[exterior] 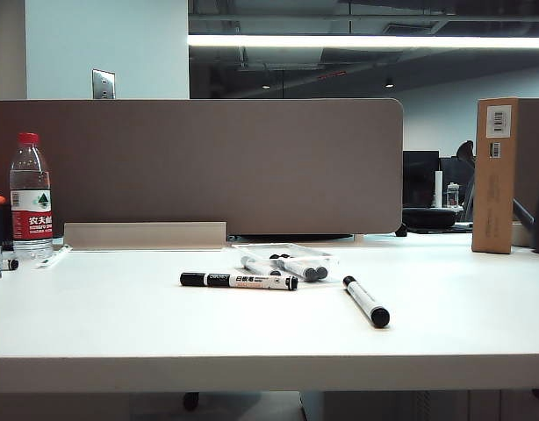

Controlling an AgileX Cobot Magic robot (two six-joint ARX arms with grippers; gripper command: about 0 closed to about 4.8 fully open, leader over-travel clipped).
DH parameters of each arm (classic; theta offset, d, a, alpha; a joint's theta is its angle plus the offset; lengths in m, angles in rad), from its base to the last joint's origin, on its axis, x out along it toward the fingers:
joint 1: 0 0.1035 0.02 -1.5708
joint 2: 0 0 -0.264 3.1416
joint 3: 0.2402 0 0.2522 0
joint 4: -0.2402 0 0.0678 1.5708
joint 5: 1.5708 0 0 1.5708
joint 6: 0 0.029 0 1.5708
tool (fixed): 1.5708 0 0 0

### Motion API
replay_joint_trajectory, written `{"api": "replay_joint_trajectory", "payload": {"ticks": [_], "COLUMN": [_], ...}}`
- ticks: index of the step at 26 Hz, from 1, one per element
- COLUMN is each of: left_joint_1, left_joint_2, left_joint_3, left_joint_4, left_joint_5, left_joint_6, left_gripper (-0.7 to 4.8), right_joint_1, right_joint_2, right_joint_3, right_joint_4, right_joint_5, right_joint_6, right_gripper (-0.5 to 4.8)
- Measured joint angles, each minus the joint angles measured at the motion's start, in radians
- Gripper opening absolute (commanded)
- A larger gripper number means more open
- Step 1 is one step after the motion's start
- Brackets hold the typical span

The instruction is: Pick up the markers scattered on the table and put them into the packaging box, making sure the markers fit the shape of the box's grooves.

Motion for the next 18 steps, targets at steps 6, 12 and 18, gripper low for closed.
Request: {"api": "replay_joint_trajectory", "payload": {"ticks": [6, 12, 18], "left_joint_1": [0.000, 0.000, 0.000], "left_joint_2": [0.000, 0.000, 0.000], "left_joint_3": [0.000, 0.000, 0.000], "left_joint_4": [0.000, 0.007, 0.182], "left_joint_5": [0.000, 0.091, 0.299], "left_joint_6": [0.000, -0.087, -0.497], "left_gripper": [-0.02, -0.02, -0.04], "right_joint_1": [0.000, 0.000, 0.000], "right_joint_2": [0.000, 0.000, 0.000], "right_joint_3": [0.000, 0.000, 0.000], "right_joint_4": [-0.009, -0.011, 0.110], "right_joint_5": [0.000, 0.000, 0.000], "right_joint_6": [0.000, 0.154, 0.715], "right_gripper": [-0.05, -0.05, -0.05]}}
